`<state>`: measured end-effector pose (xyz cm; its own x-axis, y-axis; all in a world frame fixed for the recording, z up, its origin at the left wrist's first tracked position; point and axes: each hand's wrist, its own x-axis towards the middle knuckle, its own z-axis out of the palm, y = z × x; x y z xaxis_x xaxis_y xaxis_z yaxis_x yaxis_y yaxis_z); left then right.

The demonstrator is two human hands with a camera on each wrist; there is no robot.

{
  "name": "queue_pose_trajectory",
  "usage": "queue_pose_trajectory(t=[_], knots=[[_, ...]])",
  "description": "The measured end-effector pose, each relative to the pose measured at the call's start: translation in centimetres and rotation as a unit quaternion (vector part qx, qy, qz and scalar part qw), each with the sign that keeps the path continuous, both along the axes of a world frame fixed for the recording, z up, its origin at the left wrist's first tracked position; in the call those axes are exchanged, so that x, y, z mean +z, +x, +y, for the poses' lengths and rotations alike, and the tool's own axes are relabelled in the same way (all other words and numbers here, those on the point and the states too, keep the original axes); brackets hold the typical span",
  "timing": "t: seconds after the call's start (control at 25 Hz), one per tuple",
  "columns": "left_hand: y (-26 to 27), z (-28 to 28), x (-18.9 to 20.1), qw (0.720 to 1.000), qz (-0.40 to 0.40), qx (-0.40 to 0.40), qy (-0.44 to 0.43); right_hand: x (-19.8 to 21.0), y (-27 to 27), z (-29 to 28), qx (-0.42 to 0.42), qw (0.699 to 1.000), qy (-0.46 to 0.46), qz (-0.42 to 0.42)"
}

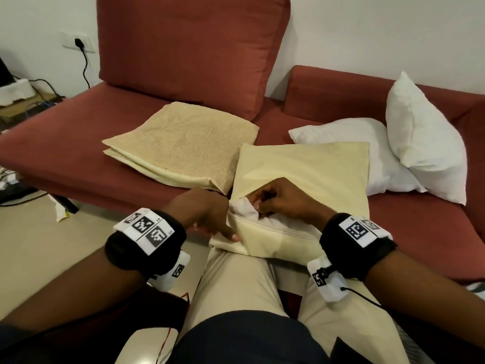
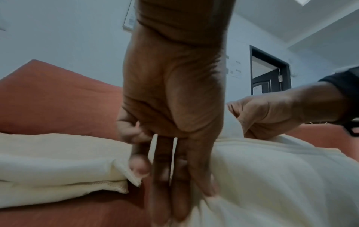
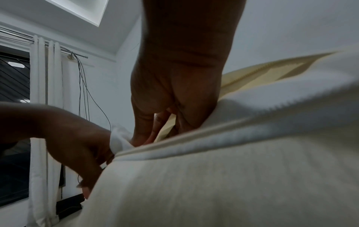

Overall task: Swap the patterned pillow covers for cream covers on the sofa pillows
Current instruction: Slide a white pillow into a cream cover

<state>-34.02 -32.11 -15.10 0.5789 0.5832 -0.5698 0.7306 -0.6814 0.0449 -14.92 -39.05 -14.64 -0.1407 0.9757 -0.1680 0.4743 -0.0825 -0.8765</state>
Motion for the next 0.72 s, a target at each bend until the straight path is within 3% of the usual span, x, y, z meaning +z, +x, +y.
queue_pose_trajectory(t=[0.16, 0.4, 0.6, 0.72], knots=[[-0.2, 0.7, -0.1, 0.995, -0.091, -0.05, -0.004, -0.1, 0.0, 0.5, 0.01, 0.999, 0.025, -0.032], [-0.3, 1.0, -1.7, 0.989, -0.14, -0.011, -0.045, -0.2, -0.9, 1.2, -0.004, 0.999, 0.01, -0.038], [-0.7, 1.2, -0.6, 0.953, -0.283, -0.011, -0.106, 1.1, 0.0, 0.7, -0.05, 0.997, 0.011, -0.058], [-1.2, 1.1, 1.1, 0.919, -0.36, -0.012, -0.162, 1.6, -0.3, 0.7, -0.063, 0.983, 0.034, -0.169]])
